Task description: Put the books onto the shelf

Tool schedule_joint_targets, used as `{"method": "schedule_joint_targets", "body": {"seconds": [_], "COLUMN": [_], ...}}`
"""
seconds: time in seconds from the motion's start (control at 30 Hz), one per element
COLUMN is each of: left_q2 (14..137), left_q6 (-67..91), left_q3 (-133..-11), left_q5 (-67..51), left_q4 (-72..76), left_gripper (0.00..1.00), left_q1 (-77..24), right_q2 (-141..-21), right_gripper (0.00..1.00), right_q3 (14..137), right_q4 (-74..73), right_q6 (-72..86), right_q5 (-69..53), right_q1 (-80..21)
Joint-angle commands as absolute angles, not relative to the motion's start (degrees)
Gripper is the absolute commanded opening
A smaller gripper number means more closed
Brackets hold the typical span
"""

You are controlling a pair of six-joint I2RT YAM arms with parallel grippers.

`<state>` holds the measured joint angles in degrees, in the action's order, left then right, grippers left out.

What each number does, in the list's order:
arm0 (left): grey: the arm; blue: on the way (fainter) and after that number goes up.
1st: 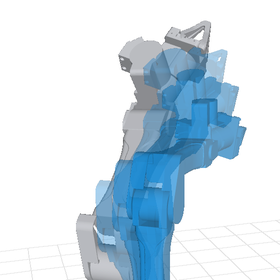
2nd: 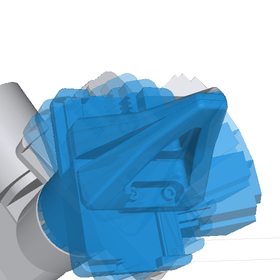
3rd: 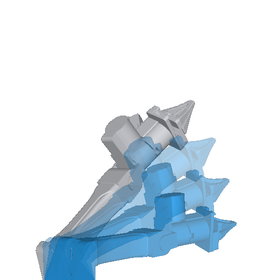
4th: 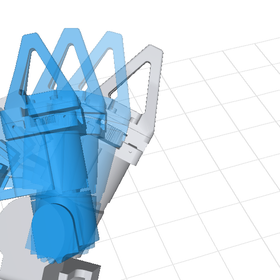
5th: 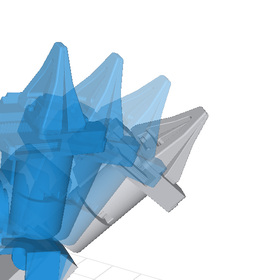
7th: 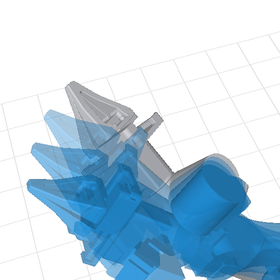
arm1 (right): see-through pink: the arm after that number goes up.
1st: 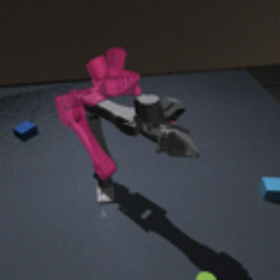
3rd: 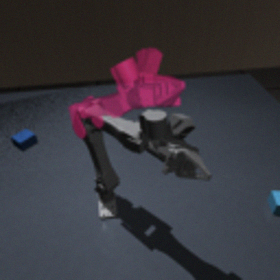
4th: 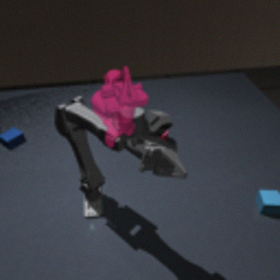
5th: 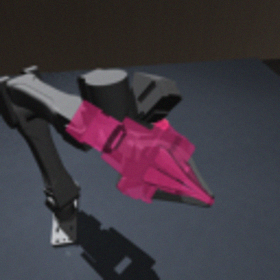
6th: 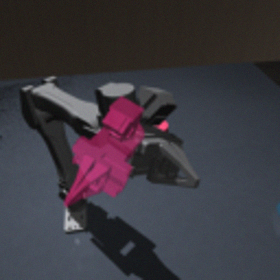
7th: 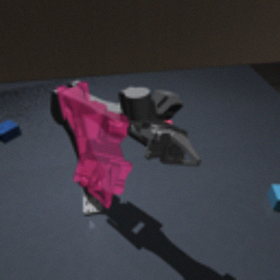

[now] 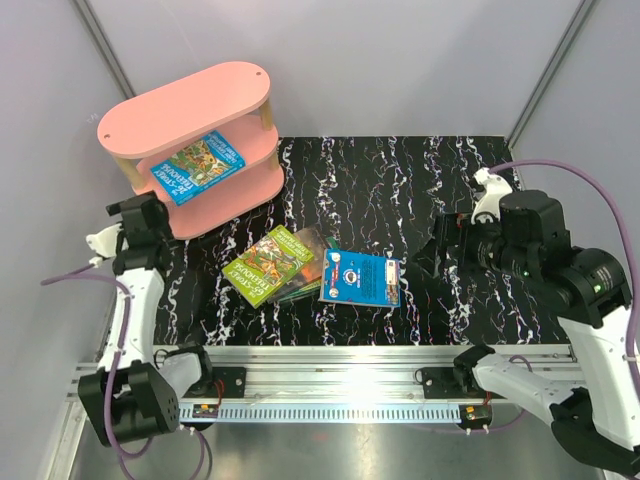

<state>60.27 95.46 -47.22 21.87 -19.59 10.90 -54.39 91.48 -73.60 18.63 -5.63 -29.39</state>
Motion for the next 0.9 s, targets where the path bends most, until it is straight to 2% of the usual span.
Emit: {"method": "schedule_joint_targets", "body": {"seconds": [0.0,0.2,0.37,0.5,0.7,0.87], "left_q2": [56.5,50.1,45.7,38.0,22.0,20.8], "left_q6": [89.7,79.0,68.3,65.5,67.1,60.8], "left_q3": [-47.8,-51.7,-52.2,-44.8,-23.1,-17.9], "left_q5": [19.0,16.7,6.4,4.2,-16.6,-17.8], "left_q4": [-19.9,-28.7,-36.5,-41.0,-28.3,-30.8], "left_gripper": [0.99,0.99,0.99,0.99,0.99,0.99], "left_q1": [14.5,16.6,12.3,8.6,7.7,6.2], "right_q2": [-53.1,-52.2,-56.8,-58.6,-56.4,-55.0], "right_gripper": [1.00,1.00,1.00,1.00,1.00,1.00], "right_q3": [91.8,91.2,90.6,86.0,79.5,76.9], "right_q4": [-73.4,-72.9,-76.9,-76.6,-74.4,-75.2], "right_q6": [18.9,20.7,19.9,22.1,25.3,26.4], "right_q5": [-6.3,-8.6,-17.1,-20.2,-24.8,-24.9], "right_q1": [-30.1,-30.1,-30.1,-30.1,-30.1,-30.1]}}
